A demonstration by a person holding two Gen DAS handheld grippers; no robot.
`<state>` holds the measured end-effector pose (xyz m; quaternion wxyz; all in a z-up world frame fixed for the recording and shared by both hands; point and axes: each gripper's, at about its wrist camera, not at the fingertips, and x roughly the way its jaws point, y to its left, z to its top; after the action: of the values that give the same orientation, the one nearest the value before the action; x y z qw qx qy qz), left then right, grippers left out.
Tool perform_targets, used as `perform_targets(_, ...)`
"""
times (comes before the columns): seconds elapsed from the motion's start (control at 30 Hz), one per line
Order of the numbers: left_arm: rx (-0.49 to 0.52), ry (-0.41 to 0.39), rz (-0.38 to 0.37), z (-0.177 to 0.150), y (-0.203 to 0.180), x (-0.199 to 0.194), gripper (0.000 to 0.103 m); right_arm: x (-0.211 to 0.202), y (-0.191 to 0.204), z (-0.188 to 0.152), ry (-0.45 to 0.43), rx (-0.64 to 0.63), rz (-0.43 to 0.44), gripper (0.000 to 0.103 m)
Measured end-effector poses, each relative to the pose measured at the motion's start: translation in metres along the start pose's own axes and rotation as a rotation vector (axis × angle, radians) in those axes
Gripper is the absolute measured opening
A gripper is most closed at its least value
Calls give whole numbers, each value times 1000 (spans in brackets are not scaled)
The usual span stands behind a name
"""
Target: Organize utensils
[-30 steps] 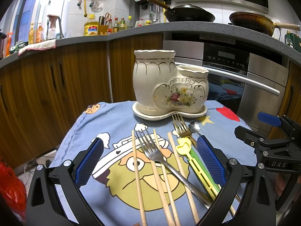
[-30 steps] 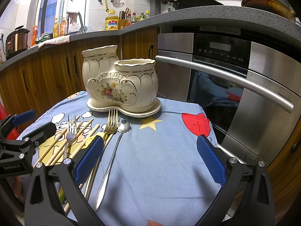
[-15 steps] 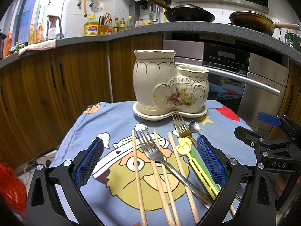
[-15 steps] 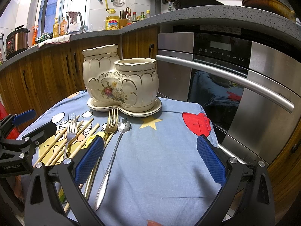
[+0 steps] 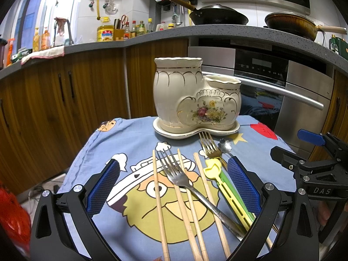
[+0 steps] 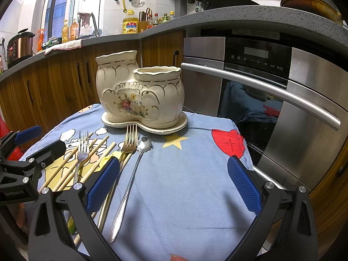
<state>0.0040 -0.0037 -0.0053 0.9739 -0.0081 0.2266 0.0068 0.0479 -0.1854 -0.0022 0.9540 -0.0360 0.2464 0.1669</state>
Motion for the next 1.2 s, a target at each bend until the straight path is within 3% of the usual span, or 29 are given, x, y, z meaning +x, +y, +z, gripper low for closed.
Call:
perform_targets(0.23, -18, 18, -5, -4, 2, 8, 98, 3, -6, 0, 19, 32, 46, 98)
perform_targets(0.37, -33, 47, -3, -6, 10, 6, 98, -4, -13, 6, -19, 36, 94, 98)
perform_targets(0.53, -1, 105, 69, -4, 17, 9, 98, -1, -23, 13, 2, 48, 143, 98)
perform_targets(0.73, 78, 208, 133, 3, 25, 23, 96, 12, -31, 10, 91, 55, 161, 98)
perform_targets(0.87, 82, 323, 105, 3, 30, 36, 95, 15, -29, 9, 113, 20, 152, 98)
perform_targets(1.0, 96, 400, 98, 0, 29, 44, 79, 21, -28, 7, 147, 10, 163, 97)
perform_targets(1.2, 123, 473, 75, -3, 23, 51, 60, 27, -24, 5, 201, 5, 201, 84)
